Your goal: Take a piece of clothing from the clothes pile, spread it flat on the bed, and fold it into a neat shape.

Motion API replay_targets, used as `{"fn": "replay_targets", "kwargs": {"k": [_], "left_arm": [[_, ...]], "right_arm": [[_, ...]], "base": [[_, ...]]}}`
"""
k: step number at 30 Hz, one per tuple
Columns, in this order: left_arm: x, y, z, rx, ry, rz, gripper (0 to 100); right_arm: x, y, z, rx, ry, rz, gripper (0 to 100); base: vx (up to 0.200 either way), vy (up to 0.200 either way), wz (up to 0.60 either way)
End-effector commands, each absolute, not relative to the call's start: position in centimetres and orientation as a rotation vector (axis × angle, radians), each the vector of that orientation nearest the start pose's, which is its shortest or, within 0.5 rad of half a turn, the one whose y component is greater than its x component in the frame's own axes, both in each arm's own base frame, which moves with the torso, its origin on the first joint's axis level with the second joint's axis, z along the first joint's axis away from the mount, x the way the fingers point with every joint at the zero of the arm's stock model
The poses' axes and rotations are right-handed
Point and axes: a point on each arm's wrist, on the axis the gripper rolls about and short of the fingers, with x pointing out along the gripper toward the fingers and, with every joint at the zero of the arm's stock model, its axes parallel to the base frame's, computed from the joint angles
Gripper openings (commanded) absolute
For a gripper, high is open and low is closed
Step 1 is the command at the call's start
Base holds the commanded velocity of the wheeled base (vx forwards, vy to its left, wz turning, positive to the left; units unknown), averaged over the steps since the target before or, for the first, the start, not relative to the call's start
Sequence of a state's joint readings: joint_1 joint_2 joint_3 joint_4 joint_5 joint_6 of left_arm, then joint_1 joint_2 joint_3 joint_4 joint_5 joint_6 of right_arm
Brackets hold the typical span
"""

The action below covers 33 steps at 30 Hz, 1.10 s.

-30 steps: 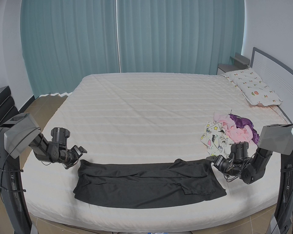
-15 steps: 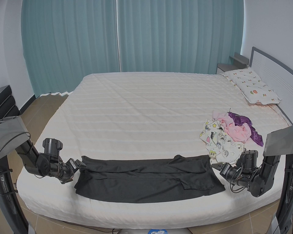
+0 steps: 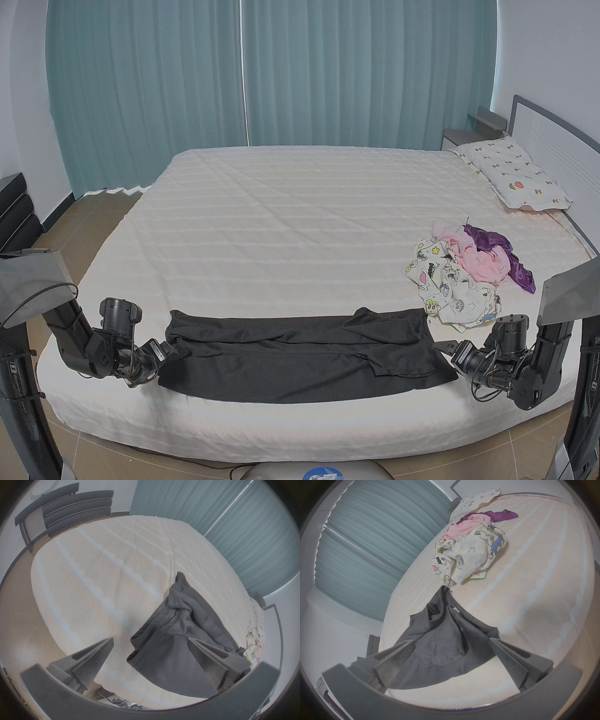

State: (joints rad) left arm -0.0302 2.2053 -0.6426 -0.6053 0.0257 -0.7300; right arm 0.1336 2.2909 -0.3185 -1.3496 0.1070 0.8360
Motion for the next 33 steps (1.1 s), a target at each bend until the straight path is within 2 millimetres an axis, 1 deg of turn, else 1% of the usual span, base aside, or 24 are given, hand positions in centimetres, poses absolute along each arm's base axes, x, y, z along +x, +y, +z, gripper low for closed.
{"fn": "replay_targets", "kwargs": {"k": [1,5,6,8,12,18,20,26,33], "left_arm": [[31.1,-1.7,-3.2,-0.604,0.957,0.363,100],[31.3,-1.8,-3.9,-0.575,0.959,0.359,100],[31.4,-1.8,-3.9,-0.574,0.953,0.358,0],[31.6,-1.7,-3.9,-0.569,0.917,0.366,0],[31.3,-1.5,-4.0,-0.561,0.907,0.391,0],[31.3,-1.3,-3.8,-0.571,0.900,0.395,0],[31.4,-1.3,-3.8,-0.574,0.898,0.395,0],[31.5,-1.0,-3.8,-0.582,0.894,0.397,0],[31.6,-1.0,-3.8,-0.584,0.894,0.396,0]], "right_arm": [[27.7,4.1,-2.8,0.793,0.701,-0.045,100],[27.4,4.1,-2.9,0.790,0.714,-0.050,100],[27.3,4.1,-3.0,0.787,0.721,-0.050,100],[26.9,4.1,-3.1,0.781,0.736,-0.050,100],[26.4,4.5,-3.5,0.771,0.768,-0.045,100],[26.4,5.2,-3.9,0.764,0.788,-0.030,100],[26.4,5.3,-4.5,0.749,0.800,-0.041,100],[26.2,5.5,-4.6,0.739,0.807,-0.045,100],[27.8,6.7,-5.3,0.703,0.768,-0.044,100]], "base": [[0.000,0.000,0.00],[0.000,0.000,0.00],[0.000,0.000,0.00],[0.000,0.000,0.00],[0.000,0.000,0.00],[0.000,0.000,0.00],[0.000,0.000,0.00],[0.000,0.000,0.00],[0.000,0.000,0.00]]}}
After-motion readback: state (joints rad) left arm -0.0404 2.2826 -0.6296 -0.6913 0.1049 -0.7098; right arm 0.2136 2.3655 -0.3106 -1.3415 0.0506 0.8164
